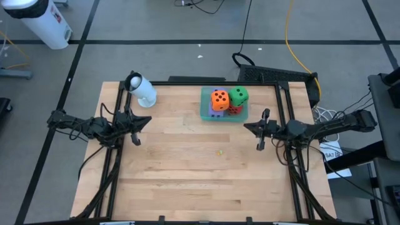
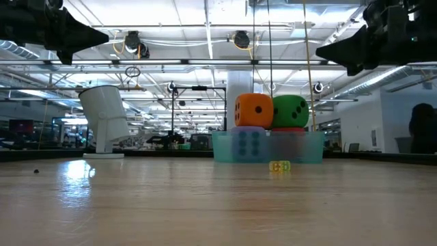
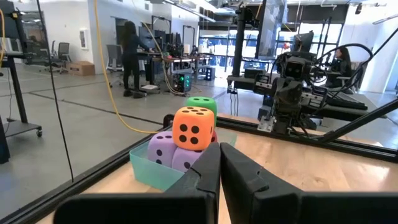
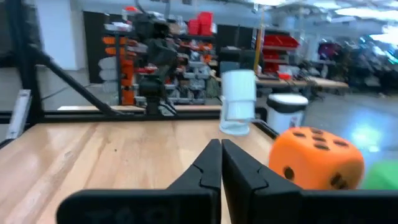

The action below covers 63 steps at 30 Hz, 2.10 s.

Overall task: Pick & Place Dice
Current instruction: Put the small green die into the bin

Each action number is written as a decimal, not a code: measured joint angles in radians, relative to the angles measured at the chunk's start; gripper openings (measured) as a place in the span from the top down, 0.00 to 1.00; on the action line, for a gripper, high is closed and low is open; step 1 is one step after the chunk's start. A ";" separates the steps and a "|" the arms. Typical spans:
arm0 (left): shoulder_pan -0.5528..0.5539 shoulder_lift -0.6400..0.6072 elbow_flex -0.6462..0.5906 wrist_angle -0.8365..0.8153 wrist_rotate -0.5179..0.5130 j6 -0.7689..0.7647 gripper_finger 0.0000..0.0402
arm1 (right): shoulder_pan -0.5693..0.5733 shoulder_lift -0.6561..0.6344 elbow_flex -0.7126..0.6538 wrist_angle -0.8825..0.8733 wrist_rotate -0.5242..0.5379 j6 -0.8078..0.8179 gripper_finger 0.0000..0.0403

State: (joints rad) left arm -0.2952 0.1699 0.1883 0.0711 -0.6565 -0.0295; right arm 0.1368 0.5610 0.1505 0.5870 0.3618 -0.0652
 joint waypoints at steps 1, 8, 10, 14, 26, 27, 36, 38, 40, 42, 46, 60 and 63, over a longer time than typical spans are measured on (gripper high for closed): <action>0.000 0.000 0.000 0.000 0.000 -0.006 0.95 | 0.000 0.000 0.000 -0.004 0.013 0.011 1.00; 0.000 0.000 0.000 0.000 0.000 -0.025 0.95 | -0.001 -0.062 0.000 -0.062 0.073 0.039 1.00; 0.000 0.000 0.000 0.000 0.000 -0.013 0.95 | -0.002 -0.093 0.000 -0.105 0.095 0.027 1.00; 0.000 0.000 0.000 0.000 0.000 0.005 0.95 | -0.017 -0.158 0.000 -0.170 0.077 0.025 1.00; 0.000 0.000 0.000 0.000 0.000 -0.025 0.95 | -0.057 -0.270 0.001 -0.278 -0.235 0.118 1.00; 0.000 0.000 0.000 0.000 0.000 -0.025 0.95 | -0.061 -0.272 0.001 -0.277 -0.264 0.117 1.00; 0.000 0.000 0.000 0.000 0.000 0.004 0.95 | -0.153 -0.307 0.001 -0.361 -0.320 0.125 1.00; 0.000 0.000 0.000 0.000 0.000 0.004 0.95 | -0.177 -0.307 0.001 -0.389 -0.352 0.126 1.00; 0.000 0.000 0.000 0.000 0.000 0.002 0.95 | -0.197 -0.306 -0.006 -0.396 -0.403 0.117 1.00; 0.000 0.000 0.000 0.000 0.000 -0.001 0.95 | -0.216 -0.307 -0.023 -0.381 -0.446 0.100 1.00; 0.000 0.000 0.000 0.000 0.000 -0.002 0.95 | -0.259 -0.307 -0.032 -0.375 -0.467 0.090 1.00; 0.000 0.000 0.000 0.002 0.000 -0.003 0.95 | -0.279 -0.192 -0.033 -0.302 -0.361 0.072 1.00; 0.000 0.000 0.000 0.010 0.000 -0.005 0.95 | -0.236 -0.106 -0.009 -0.256 -0.362 0.051 1.00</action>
State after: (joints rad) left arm -0.2951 0.1699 0.1883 0.0809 -0.6567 -0.0345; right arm -0.0996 0.4551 0.1415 0.3312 0.0001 -0.0144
